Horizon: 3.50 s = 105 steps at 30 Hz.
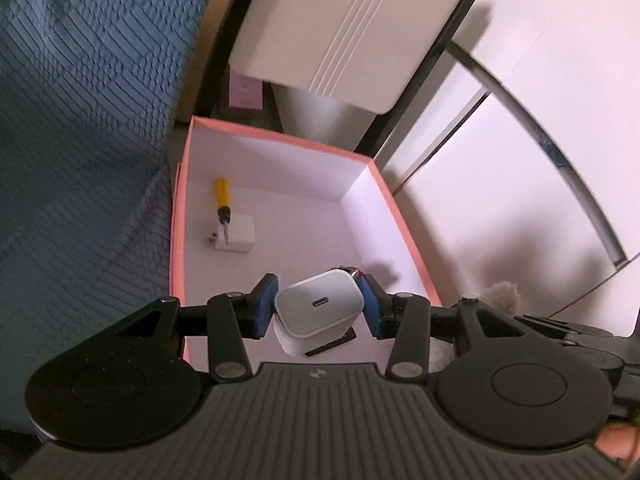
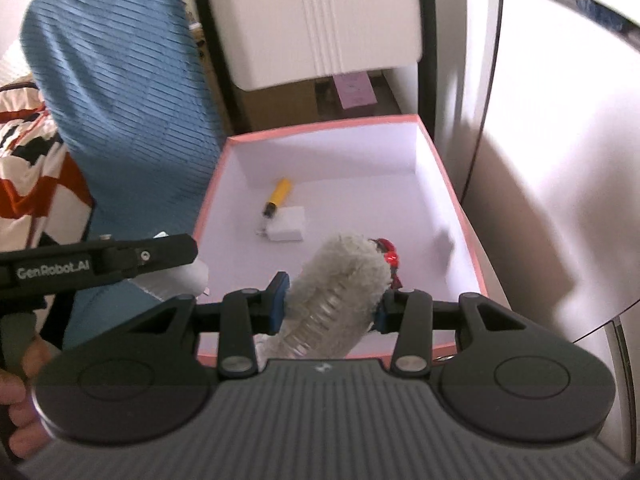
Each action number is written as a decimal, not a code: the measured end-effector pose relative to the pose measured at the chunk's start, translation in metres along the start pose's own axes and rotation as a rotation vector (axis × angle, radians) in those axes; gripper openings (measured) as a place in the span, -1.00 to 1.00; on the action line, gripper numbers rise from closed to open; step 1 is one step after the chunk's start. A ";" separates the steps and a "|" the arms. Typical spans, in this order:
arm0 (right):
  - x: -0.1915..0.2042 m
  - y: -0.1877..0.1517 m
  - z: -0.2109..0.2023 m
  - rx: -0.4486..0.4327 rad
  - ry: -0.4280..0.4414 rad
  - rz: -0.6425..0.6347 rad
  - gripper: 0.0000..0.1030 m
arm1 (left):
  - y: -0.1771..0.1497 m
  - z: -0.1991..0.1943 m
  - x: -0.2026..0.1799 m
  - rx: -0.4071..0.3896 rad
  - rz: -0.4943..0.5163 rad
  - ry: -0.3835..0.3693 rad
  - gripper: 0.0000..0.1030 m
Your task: Organize rigid objects
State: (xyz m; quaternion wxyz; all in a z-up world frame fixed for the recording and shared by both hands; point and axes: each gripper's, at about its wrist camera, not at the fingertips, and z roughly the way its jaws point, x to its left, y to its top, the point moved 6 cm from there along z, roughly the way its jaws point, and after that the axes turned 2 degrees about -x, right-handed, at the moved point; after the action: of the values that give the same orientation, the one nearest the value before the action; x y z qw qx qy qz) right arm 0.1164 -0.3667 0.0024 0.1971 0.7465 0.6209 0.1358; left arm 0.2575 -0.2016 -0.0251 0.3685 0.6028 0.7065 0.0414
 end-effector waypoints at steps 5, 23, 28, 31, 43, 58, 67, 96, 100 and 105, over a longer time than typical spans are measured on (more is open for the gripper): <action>-0.018 -0.001 0.033 0.052 -0.004 -0.004 -0.14 | -0.006 0.035 0.003 0.046 -0.020 0.017 -0.01; -0.047 -0.015 0.105 0.191 0.035 0.023 -0.17 | -0.020 0.108 0.015 0.152 -0.035 0.076 -0.01; -0.046 -0.014 0.107 0.188 0.046 0.033 -0.17 | -0.020 0.109 0.019 0.158 -0.046 0.076 0.01; -0.044 -0.011 0.104 0.179 0.048 0.027 -0.17 | -0.019 0.103 0.019 0.151 -0.039 0.078 0.01; -0.016 0.019 0.046 0.031 0.054 -0.014 -0.17 | -0.002 0.036 0.006 0.044 0.023 0.072 0.10; 0.020 0.017 -0.047 -0.108 0.051 -0.035 -0.17 | 0.008 -0.074 -0.017 -0.138 0.126 0.082 0.20; 0.048 -0.006 -0.082 -0.143 0.035 -0.040 -0.17 | -0.013 -0.120 -0.015 -0.157 0.148 0.066 0.26; 0.086 -0.046 -0.110 -0.180 -0.047 -0.032 0.85 | -0.030 -0.171 0.028 -0.200 0.142 0.092 1.00; 0.083 -0.045 -0.109 -0.180 -0.053 -0.029 0.85 | -0.031 -0.169 0.024 -0.185 0.153 0.083 1.00; 0.083 -0.048 -0.112 -0.181 -0.052 -0.017 0.85 | -0.032 -0.172 0.024 -0.199 0.153 0.101 1.00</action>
State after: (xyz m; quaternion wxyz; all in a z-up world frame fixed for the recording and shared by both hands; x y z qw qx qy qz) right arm 0.0404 -0.2645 0.0761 0.2812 0.7235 0.6070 0.1704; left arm 0.1333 -0.1225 0.0721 0.3861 0.6127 0.6684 0.1695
